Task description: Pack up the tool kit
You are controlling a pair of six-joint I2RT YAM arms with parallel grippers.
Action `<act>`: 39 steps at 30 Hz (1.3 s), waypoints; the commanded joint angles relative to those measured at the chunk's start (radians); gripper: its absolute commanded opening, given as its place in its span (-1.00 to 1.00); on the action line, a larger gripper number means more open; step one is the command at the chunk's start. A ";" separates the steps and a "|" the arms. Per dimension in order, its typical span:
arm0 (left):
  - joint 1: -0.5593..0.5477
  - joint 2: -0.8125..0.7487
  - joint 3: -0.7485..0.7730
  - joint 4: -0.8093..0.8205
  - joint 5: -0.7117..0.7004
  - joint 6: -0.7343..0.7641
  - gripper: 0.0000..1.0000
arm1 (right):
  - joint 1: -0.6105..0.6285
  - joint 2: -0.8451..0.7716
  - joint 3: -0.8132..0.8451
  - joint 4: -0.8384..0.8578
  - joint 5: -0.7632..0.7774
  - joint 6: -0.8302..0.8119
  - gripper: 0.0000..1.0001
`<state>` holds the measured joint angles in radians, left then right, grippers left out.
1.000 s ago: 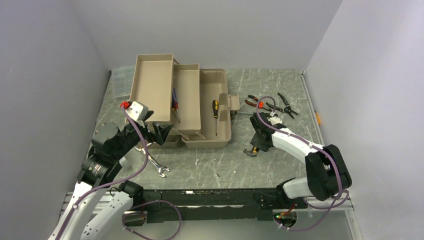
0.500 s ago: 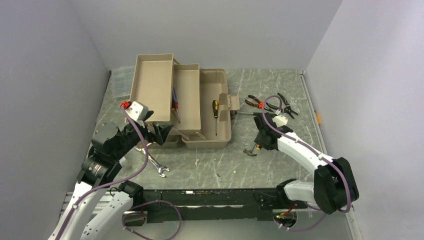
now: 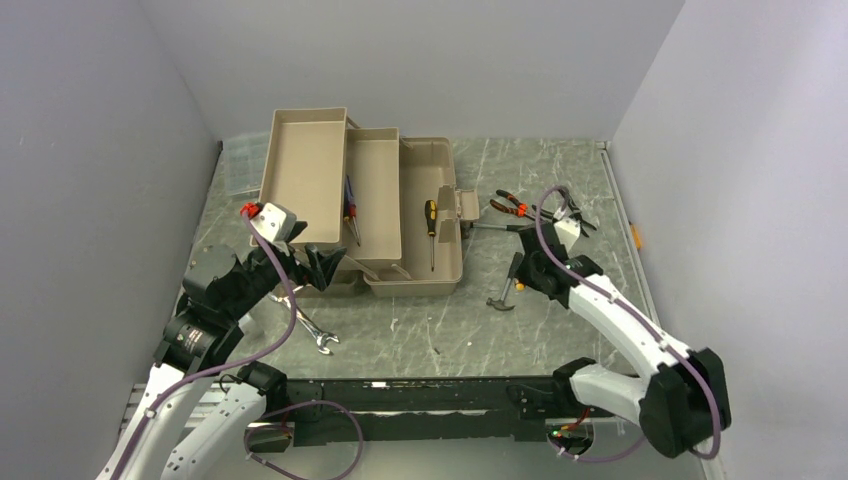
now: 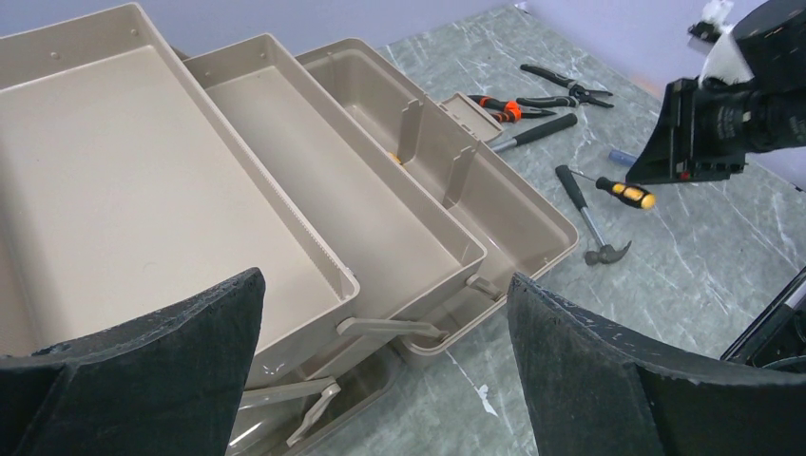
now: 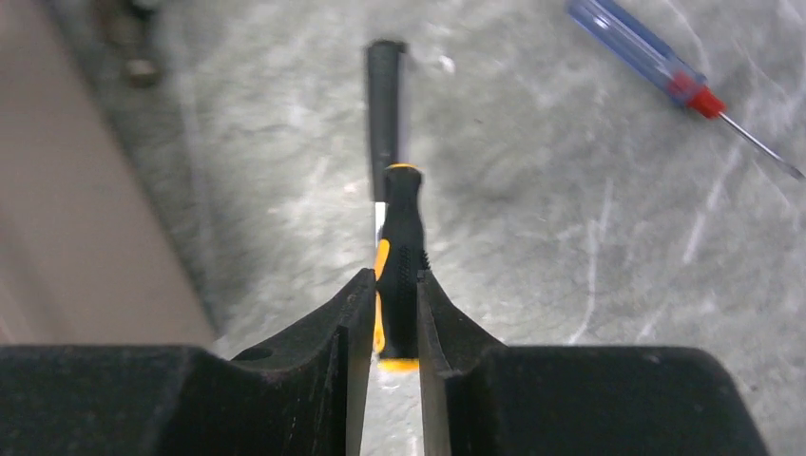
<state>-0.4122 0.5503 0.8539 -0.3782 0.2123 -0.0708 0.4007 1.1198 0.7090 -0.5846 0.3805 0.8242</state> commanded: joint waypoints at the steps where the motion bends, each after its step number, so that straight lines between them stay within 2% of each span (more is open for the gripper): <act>1: 0.000 -0.015 0.006 0.031 0.002 0.006 0.99 | -0.003 -0.123 0.066 0.126 -0.131 -0.149 -1.00; 6: -0.001 -0.013 0.007 0.032 0.000 0.006 0.99 | 0.002 -0.213 0.090 0.273 -0.352 -0.214 -1.00; 10: 0.000 -0.009 0.007 0.031 0.001 0.006 0.99 | 0.014 -0.172 0.143 0.286 -0.424 -0.224 -1.00; 11: -0.001 -0.009 0.007 0.031 0.000 0.007 0.99 | 0.021 -0.143 0.170 0.251 -0.378 -0.218 -0.89; 12: 0.000 -0.011 0.006 0.031 -0.002 0.008 0.99 | 0.024 -0.119 0.201 0.169 -0.309 -0.193 -0.62; 14: 0.000 -0.011 0.007 0.031 -0.004 0.008 0.99 | 0.024 -0.080 0.240 0.055 -0.166 -0.142 -0.35; 16: 0.000 -0.013 0.007 0.030 -0.007 0.009 0.99 | 0.022 -0.071 0.228 -0.031 -0.020 -0.045 0.13; 17: 0.000 -0.013 0.007 0.030 -0.006 0.009 0.99 | 0.017 -0.074 0.198 -0.063 0.024 0.001 0.47; 18: 0.000 -0.012 0.007 0.030 -0.006 0.009 0.99 | 0.011 -0.078 0.174 -0.091 0.061 0.039 0.74; 19: 0.000 -0.012 0.007 0.031 -0.004 0.008 0.99 | 0.005 -0.085 0.151 -0.105 0.075 0.050 0.80; 24: 0.000 -0.011 0.007 0.032 0.002 0.006 0.99 | -0.024 -0.111 0.043 -0.114 0.077 0.034 0.72; 29: 0.000 -0.010 0.007 0.033 0.007 0.005 0.99 | -0.104 -0.090 -0.051 -0.069 -0.009 -0.010 0.67; 39: 0.000 -0.014 0.007 0.031 0.004 0.006 0.99 | -0.149 0.041 -0.181 0.136 -0.111 -0.009 0.30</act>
<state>-0.4122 0.5446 0.8539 -0.3786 0.2123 -0.0704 0.2577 1.1118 0.5529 -0.5667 0.3138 0.8116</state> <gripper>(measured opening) 0.994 0.684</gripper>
